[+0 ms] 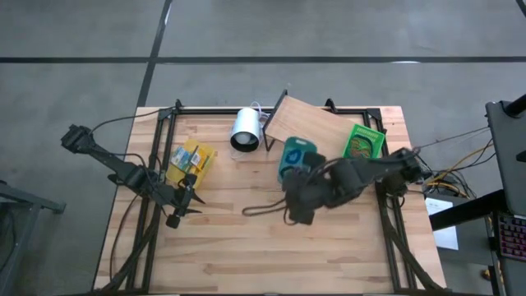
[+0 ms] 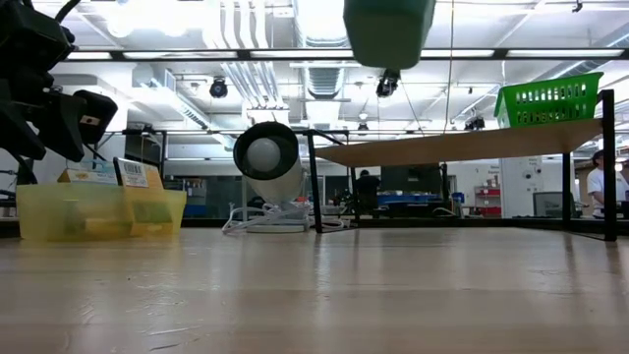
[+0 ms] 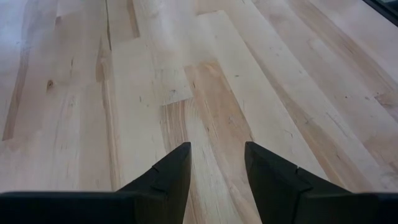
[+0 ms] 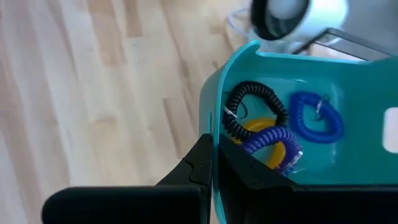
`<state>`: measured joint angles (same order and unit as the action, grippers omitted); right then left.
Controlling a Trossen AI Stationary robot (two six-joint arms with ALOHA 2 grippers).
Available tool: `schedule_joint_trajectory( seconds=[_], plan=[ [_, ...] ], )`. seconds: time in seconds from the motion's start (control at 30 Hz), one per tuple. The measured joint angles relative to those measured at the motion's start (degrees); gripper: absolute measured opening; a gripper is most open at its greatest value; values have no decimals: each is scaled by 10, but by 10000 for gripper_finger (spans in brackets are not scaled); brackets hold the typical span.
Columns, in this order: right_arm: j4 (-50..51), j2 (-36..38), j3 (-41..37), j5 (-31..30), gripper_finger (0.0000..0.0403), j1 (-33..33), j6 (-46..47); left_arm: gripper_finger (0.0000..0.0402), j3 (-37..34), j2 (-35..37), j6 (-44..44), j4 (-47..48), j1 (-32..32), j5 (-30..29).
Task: Pick & Place Office Desk Supplies
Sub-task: Put the blue bin on the shelf
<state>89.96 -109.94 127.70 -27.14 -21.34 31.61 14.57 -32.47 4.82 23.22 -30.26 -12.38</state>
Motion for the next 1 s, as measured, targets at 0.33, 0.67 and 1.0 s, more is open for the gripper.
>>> schedule_joint_trajectory(
  seconds=[0.33,0.67,1.0],
  plan=[
    [1,117,-143,53,8,75,-32,152,0,0,0,0,0,0],
    [-4,202,-268,65,8,157,-63,152,0,0,0,0,0,0],
    [-42,219,-329,108,8,238,-159,152,0,0,0,0,0,0]
  ],
)
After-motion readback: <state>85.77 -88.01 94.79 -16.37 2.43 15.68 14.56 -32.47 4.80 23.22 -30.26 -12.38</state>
